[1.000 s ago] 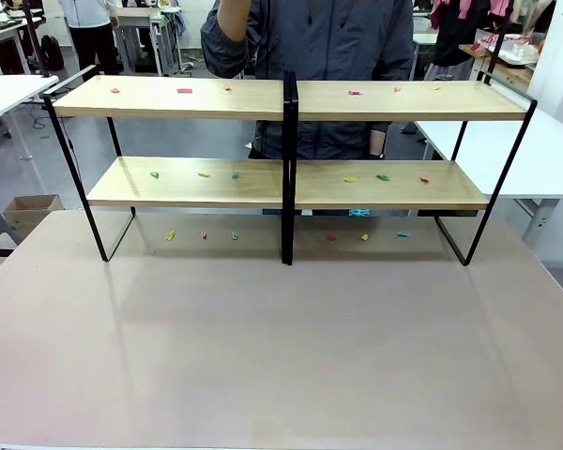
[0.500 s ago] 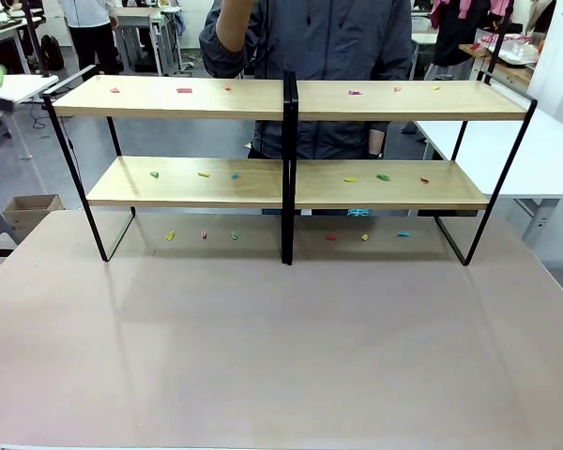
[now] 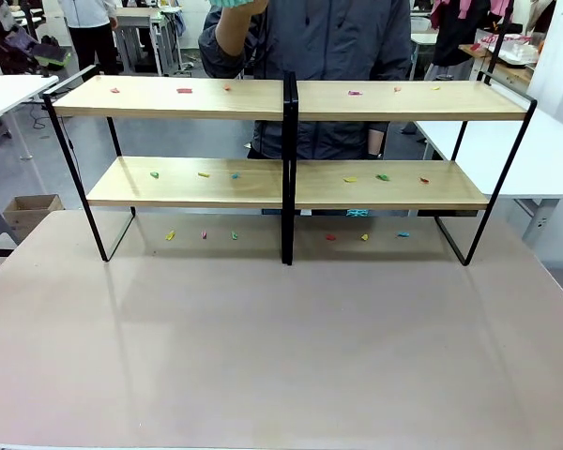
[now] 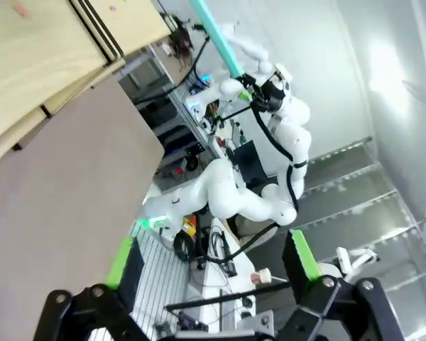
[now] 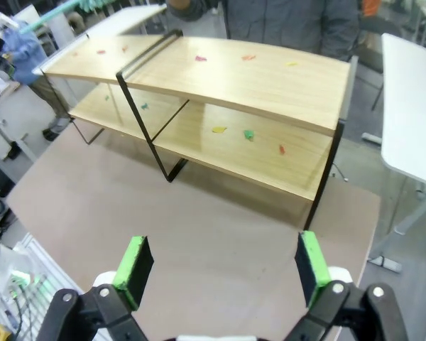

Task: Clean the shelves.
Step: Pick up the Duster when the human hands it over.

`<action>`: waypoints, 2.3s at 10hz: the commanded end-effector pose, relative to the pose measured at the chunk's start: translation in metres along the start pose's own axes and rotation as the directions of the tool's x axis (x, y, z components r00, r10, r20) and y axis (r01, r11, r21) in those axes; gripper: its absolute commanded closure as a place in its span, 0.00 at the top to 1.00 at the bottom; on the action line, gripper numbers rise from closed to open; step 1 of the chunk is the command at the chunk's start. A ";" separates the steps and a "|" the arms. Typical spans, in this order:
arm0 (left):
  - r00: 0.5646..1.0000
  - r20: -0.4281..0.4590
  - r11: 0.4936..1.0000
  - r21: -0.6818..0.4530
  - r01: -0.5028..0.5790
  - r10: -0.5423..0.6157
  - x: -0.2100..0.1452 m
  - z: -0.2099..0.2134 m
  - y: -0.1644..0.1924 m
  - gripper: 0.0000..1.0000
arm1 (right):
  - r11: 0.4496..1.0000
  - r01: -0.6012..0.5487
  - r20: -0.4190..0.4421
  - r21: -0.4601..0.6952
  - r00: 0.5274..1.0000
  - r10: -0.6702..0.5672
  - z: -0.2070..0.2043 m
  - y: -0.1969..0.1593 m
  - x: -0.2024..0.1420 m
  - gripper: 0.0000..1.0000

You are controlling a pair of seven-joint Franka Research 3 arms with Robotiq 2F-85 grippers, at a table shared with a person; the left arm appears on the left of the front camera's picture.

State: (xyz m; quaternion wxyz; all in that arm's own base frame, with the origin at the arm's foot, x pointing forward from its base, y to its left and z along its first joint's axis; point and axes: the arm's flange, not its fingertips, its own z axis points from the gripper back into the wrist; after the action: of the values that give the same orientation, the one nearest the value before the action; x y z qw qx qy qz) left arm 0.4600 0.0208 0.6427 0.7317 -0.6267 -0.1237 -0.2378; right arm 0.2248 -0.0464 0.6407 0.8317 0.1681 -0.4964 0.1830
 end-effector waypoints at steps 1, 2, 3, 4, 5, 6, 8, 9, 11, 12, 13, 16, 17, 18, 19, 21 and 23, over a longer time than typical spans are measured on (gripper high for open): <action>0.991 0.089 0.994 0.025 -0.105 0.102 -0.019 0.006 0.004 1.00 | 1.000 0.000 0.001 0.000 1.000 0.000 0.000 0.000 0.000 1.00; 0.966 0.160 0.979 -0.040 -0.201 0.205 -0.024 0.015 0.013 1.00 | 1.000 0.000 0.001 0.000 1.000 0.000 0.000 0.000 0.000 1.00; 0.931 0.218 0.956 -0.083 -0.282 0.294 -0.019 0.020 0.015 1.00 | 1.000 0.000 0.001 0.000 1.000 0.000 0.000 0.000 0.000 1.00; 0.901 0.274 0.942 -0.099 -0.322 0.337 -0.008 0.019 0.012 1.00 | 1.000 0.000 0.001 0.000 1.000 0.000 0.000 0.000 0.000 1.00; 0.869 0.320 0.926 -0.117 -0.358 0.377 0.008 0.008 0.007 1.00 | 1.000 0.000 0.001 0.000 1.000 0.000 0.000 0.000 0.000 1.00; 0.844 0.354 0.914 -0.113 -0.390 0.403 0.028 -0.002 0.003 1.00 | 1.000 0.000 0.001 0.000 1.000 0.000 0.000 0.000 0.000 1.00; 0.835 0.327 0.893 -0.070 -0.445 0.442 0.080 -0.033 0.003 1.00 | 1.000 0.000 0.001 0.000 1.000 0.000 0.000 0.000 0.000 1.00; 0.839 0.316 0.891 -0.055 -0.450 0.443 0.101 -0.050 0.006 1.00 | 1.000 0.000 0.001 0.000 1.000 0.000 0.000 0.000 0.000 1.00; 0.841 0.299 0.889 -0.065 -0.454 0.451 0.124 -0.084 0.009 1.00 | 1.000 0.000 0.001 0.000 1.000 0.000 0.000 0.000 0.000 1.00; 0.839 0.283 0.882 -0.071 -0.465 0.465 0.131 -0.095 0.016 1.00 | 1.000 0.000 0.001 0.000 1.000 0.000 0.000 0.000 0.000 1.00; 0.838 0.264 0.877 -0.080 -0.475 0.478 0.132 -0.101 0.020 1.00 | 1.000 0.000 0.001 0.000 1.000 0.000 0.000 0.000 0.000 1.00; 0.855 0.201 0.878 -0.091 -0.470 0.478 0.127 -0.112 0.021 1.00 | 1.000 0.000 0.001 0.000 1.000 0.000 0.000 0.000 0.000 1.00; 0.860 0.191 0.881 -0.091 -0.464 0.473 0.125 -0.113 0.021 1.00 | 1.000 0.000 0.001 0.000 1.000 0.000 0.000 0.000 0.000 1.00; 0.866 0.177 0.884 -0.097 -0.458 0.468 0.124 -0.115 0.020 1.00 | 1.000 0.000 0.001 0.000 1.000 0.000 0.000 0.000 0.000 1.00; 0.881 0.166 0.896 -0.093 -0.434 0.443 0.122 -0.117 0.019 1.00 | 1.000 0.000 0.001 0.000 1.000 0.000 0.000 0.000 0.000 1.00; 0.888 0.159 0.902 -0.087 -0.422 0.431 0.121 -0.118 0.018 0.42 | 1.000 0.000 0.001 0.000 1.000 0.000 0.000 0.000 0.000 1.00; 0.896 0.152 0.909 -0.082 -0.410 0.418 0.119 -0.119 0.018 0.00 | 1.000 0.000 0.001 0.000 1.000 0.000 0.000 0.000 0.000 1.00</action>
State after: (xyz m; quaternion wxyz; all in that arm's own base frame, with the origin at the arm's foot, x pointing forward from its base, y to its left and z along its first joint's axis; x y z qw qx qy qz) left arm 0.5618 -0.1189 0.6621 0.7374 -0.6744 -0.0369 -0.0114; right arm 0.2245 -0.0463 0.6407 0.8316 0.1682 -0.4966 0.1833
